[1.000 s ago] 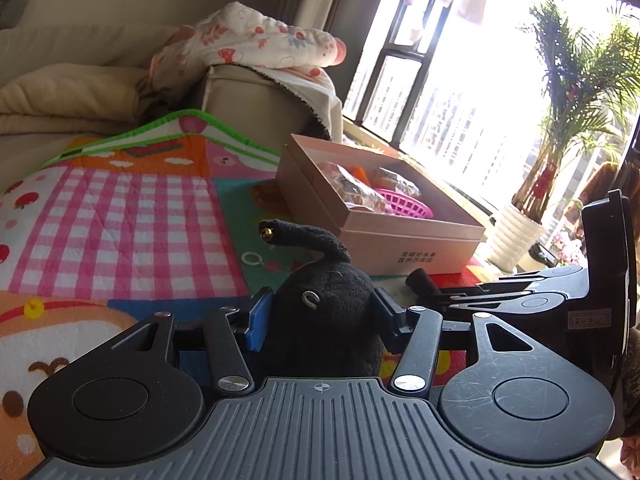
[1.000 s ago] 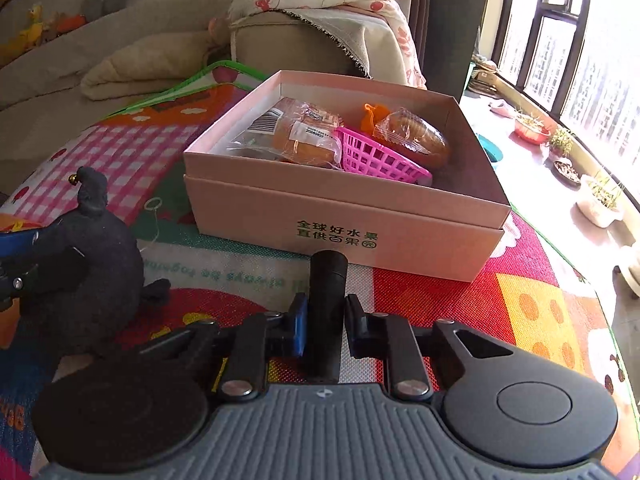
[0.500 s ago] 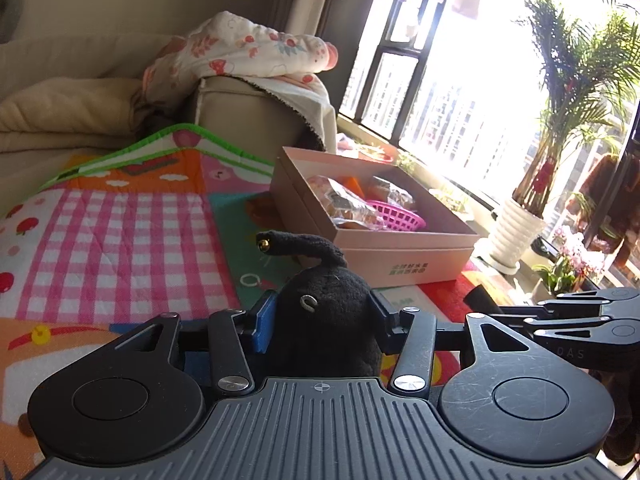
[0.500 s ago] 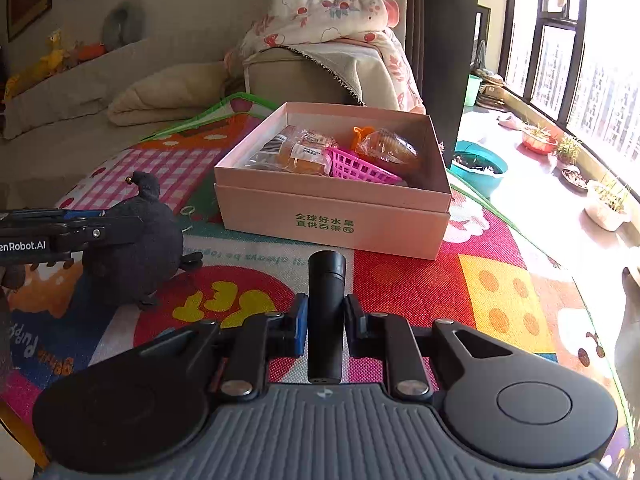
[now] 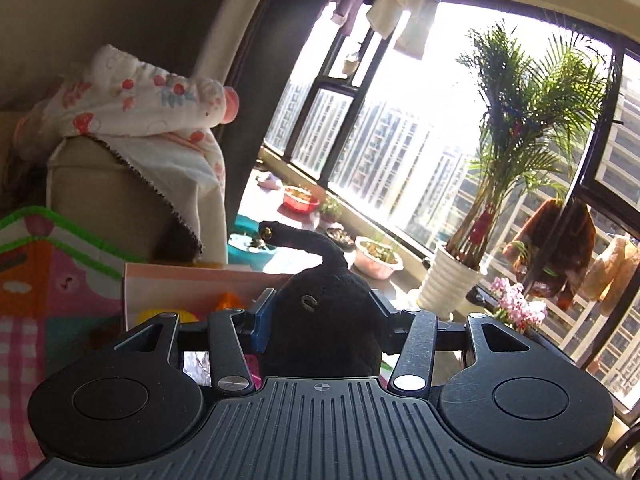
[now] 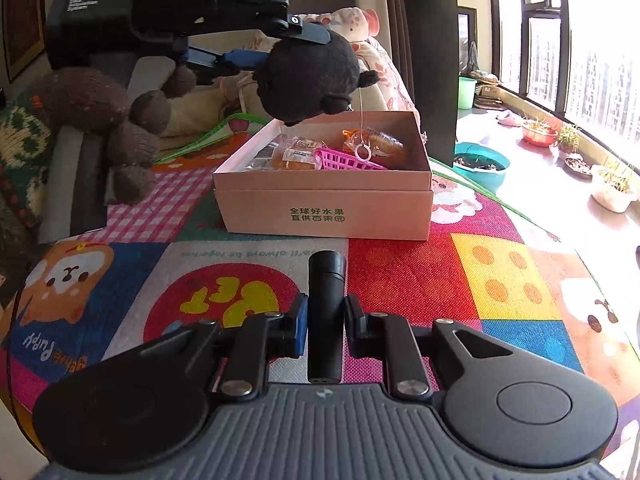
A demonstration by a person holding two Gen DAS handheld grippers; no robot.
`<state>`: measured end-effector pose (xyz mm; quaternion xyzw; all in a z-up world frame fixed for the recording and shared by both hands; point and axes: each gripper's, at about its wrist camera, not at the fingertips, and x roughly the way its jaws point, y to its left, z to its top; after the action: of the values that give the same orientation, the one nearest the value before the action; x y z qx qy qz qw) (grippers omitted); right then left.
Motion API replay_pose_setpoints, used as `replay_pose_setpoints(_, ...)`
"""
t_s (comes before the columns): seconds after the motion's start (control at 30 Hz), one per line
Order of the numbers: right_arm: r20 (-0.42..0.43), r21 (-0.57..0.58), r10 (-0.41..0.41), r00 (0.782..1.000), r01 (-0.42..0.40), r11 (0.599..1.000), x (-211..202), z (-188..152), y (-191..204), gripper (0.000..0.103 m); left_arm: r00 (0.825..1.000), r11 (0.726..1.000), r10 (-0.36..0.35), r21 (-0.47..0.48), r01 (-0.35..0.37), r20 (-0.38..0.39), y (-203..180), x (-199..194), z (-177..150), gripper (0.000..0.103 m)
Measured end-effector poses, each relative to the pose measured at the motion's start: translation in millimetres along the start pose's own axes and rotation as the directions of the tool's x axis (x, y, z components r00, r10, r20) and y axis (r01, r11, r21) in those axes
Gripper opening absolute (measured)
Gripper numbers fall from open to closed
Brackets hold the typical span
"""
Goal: Organize objects
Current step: 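Lower the plush cat into the pink box with the left gripper while the right carries the stick, then lower the black stick into the pink box and open the right gripper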
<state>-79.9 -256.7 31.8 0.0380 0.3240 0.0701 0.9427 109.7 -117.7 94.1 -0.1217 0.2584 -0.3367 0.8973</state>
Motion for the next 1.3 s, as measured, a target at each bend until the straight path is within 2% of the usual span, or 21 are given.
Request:
replay_pose_setpoints(0.03,-0.001,0.004,0.002,1.000,-0.002,1.000,0.3,-1.8,-1.3,0.018,0.999,1.000,0.005,-0.017,-0.005,-0.039,2.6,13.1,-2.6,0.055)
replay_pose_setpoints(0.1,-0.004,0.012,0.004,1.000,-0.004,1.000,0.7,-5.9,-3.8,0.018,0.990,0.998,0.065,-0.016,-0.067,-0.127,8.6,41.0,-13.2,0.057)
replay_pose_setpoints(0.23,-0.004,0.020,0.004,1.000,-0.004,1.000,0.0,-10.2,-7.4,0.018,0.969,0.976,0.193,0.136,-0.172,-0.157,1.0,52.2,-24.4,0.063)
replay_pose_setpoints(0.3,-0.004,0.022,0.006,1.000,-0.006,1.000,0.1,-10.4,-8.1,0.018,0.968,0.964,0.217,0.183,-0.192,-0.129,-3.0,44.5,-26.9,0.064)
replay_pose_setpoints(0.33,-0.003,0.024,0.006,1.000,-0.006,1.000,0.2,-10.3,-8.2,0.018,0.972,0.963,0.214,0.186,-0.193,-0.099,-4.9,37.2,-26.5,0.060)
replay_pose_setpoints(0.47,-0.004,0.023,0.005,1.000,-0.005,1.000,0.0,-8.8,-6.1,0.018,0.991,0.982,0.137,0.127,-0.136,0.002,-6.6,-5.2,-17.4,0.058)
replay_pose_setpoints(0.6,-0.002,0.003,-0.008,1.000,0.008,1.000,0.8,-2.9,-0.5,0.018,0.987,0.983,0.153,0.096,-0.157,0.054,-0.1,-46.2,-19.6,0.058)
replay_pose_setpoints(0.7,0.007,-0.001,-0.012,1.000,0.012,1.000,-1.2,11.5,-0.3,0.018,0.985,0.986,0.163,0.034,-0.166,0.063,14.6,-75.1,-32.2,0.058)
replay_pose_setpoints(0.83,0.036,0.004,-0.012,0.999,0.012,1.000,-6.1,49.5,-1.6,0.018,0.982,0.981,0.187,-0.052,-0.185,0.037,40.2,-98.9,-55.5,0.058)
replay_pose_setpoints(1.0,0.098,0.010,-0.002,0.995,0.001,1.000,-4.1,125.0,3.5,0.018,0.981,0.975,0.194,-0.109,-0.196,-0.028,65.9,-103.4,-76.3,0.058)
replay_pose_setpoints(1.1,0.078,0.062,0.017,0.997,-0.022,0.998,19.8,177.3,6.4,0.018,0.981,0.973,0.189,-0.126,-0.192,-0.037,72.5,-106.7,-82.3,0.058)
replay_pose_setpoints(1.23,0.042,0.076,0.026,0.999,-0.030,0.997,69.0,223.7,14.0,0.019,0.985,0.974,0.169,-0.144,-0.173,-0.036,78.3,-116.1,-89.0,0.058)
replay_pose_setpoints(1.3,0.027,0.088,-0.047,0.999,0.044,0.995,89.9,232.3,16.6,0.019,0.984,0.974,0.172,-0.145,-0.176,-0.042,81.5,-120.4,-90.7,0.058)
